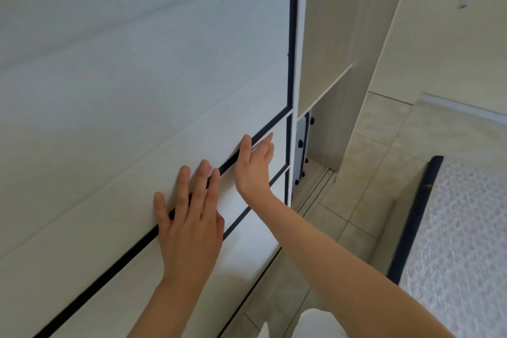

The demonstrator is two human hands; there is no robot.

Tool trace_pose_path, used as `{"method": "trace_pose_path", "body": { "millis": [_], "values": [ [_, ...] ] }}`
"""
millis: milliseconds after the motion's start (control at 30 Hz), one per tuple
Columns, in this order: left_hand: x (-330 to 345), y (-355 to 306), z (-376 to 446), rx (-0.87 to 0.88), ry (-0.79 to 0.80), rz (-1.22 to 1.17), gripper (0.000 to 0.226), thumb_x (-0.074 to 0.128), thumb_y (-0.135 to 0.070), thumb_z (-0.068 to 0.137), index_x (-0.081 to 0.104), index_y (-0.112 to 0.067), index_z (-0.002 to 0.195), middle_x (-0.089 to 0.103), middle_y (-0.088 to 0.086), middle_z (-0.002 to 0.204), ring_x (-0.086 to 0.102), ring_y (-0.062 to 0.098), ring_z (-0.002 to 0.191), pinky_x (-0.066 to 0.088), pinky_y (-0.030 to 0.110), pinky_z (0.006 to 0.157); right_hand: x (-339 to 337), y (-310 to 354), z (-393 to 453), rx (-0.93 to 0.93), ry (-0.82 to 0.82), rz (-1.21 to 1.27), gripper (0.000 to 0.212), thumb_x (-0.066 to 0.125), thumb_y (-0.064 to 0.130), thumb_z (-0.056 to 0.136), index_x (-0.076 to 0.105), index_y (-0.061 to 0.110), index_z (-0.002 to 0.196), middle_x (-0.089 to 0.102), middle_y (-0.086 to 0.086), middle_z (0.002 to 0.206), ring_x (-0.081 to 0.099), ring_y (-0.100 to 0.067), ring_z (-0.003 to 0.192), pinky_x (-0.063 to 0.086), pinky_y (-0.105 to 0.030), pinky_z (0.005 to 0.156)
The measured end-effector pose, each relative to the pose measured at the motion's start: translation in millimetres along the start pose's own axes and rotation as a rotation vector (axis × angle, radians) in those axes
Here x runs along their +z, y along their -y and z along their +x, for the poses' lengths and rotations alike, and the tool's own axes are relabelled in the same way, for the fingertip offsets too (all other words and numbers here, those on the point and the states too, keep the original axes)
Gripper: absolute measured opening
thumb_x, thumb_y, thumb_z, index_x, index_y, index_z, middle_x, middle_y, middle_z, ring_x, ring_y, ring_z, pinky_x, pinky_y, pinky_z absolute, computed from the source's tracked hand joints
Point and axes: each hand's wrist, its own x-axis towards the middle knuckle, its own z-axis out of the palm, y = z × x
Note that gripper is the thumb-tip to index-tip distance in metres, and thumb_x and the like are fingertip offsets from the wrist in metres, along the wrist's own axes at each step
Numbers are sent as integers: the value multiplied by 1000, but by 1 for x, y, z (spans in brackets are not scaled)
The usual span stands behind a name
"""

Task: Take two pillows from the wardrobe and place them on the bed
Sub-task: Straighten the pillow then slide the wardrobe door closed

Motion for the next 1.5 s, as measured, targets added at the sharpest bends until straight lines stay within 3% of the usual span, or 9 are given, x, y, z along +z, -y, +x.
{"method": "trace_pose_path", "body": {
  "millis": [167,367,567,900,1067,1233,1333,1500],
  "values": [
    [10,-8,8,-5,-11,142,57,30,-26,101,18,-19,156,10,-3,166,1,25,152,-7,54,119,2,-1,5,10,-46,78,76,27,56,96,-17,25,150,-19,-7,160,-13,-20,147,2,-43,119],
    [22,-24,26,40,-15,227,75,55,-19,92,17,-20,157,5,1,166,-2,30,152,-7,59,117,-12,-3,28,2,-76,103,67,23,51,98,-16,30,150,-16,-5,160,-11,-19,148,4,-44,119],
    [35,-52,55,124,-7,293,75,48,-20,92,11,-15,157,-2,4,166,-9,35,151,-8,59,117,-32,-4,65,-20,-128,98,65,19,54,98,-13,33,150,-13,-1,161,-10,-13,147,0,-32,114],
    [59,-110,112,211,47,227,71,30,-14,90,5,-10,157,7,4,165,-13,39,149,-6,58,116,-83,-3,141,-69,-169,62,64,19,50,100,-7,25,152,-5,1,162,-8,-10,147,1,-27,114],
    [67,-143,148,210,74,88,70,33,-17,90,13,-12,157,12,4,165,-12,37,150,-12,56,117,-108,1,185,-75,-231,45,62,17,50,99,-1,26,153,3,2,162,-2,-9,147,4,-25,113],
    [71,-176,188,193,245,-4,89,67,-34,82,19,-15,156,7,8,165,-14,37,149,-16,58,115,-137,5,227,-72,-269,32,61,20,50,99,6,25,153,11,2,162,8,-10,147,9,-29,117],
    [75,-197,210,187,289,-11,91,67,-37,83,17,-14,156,1,7,165,-17,36,149,-19,57,114,-158,8,251,-89,-273,26,60,23,48,99,16,22,152,24,1,159,18,-14,146,18,-42,119],
    [84,-225,240,221,357,27,84,63,-40,87,22,-13,155,-10,10,164,-27,37,145,-25,59,111,-192,13,282,-38,-244,42,60,26,50,99,13,26,153,19,8,160,16,-11,146,15,-37,119]
  ]
}}
